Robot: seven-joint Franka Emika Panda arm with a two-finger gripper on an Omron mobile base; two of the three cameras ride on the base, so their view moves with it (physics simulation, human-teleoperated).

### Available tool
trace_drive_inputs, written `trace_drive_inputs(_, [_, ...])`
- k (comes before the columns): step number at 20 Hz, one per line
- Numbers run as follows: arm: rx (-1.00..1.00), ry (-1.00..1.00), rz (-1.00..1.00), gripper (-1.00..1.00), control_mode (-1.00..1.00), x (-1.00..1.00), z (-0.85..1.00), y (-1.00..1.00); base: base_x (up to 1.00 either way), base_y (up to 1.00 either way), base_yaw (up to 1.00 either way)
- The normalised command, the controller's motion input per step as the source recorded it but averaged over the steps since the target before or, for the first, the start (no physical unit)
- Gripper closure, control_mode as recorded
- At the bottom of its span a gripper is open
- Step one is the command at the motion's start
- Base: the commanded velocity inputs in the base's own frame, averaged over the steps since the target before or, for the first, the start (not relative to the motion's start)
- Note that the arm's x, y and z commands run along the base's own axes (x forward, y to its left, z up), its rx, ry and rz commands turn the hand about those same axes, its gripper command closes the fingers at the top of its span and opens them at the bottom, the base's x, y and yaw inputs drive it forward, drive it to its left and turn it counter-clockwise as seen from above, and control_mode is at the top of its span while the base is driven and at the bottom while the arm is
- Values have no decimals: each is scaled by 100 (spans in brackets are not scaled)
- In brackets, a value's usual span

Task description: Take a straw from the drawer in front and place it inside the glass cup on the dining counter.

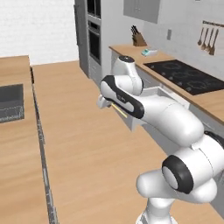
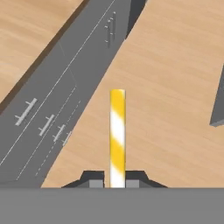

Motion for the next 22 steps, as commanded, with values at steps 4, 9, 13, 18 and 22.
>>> trace_drive_inputs(4, [0,0,0,100,100,0,0,0,-100,0,-7])
trace_drive_inputs(9, [0,0,0,100,100,0,0,0,-100,0,-6])
trace_drive_inputs(13, [0,0,0,100,100,0,0,0,-100,0,-4])
trace_drive_inputs(18, [0,0,0,100,100,0,0,0,-84,9,-2])
trace_drive_inputs(22, [0,0,0,100,100,0,0,0,-16,94,-2])
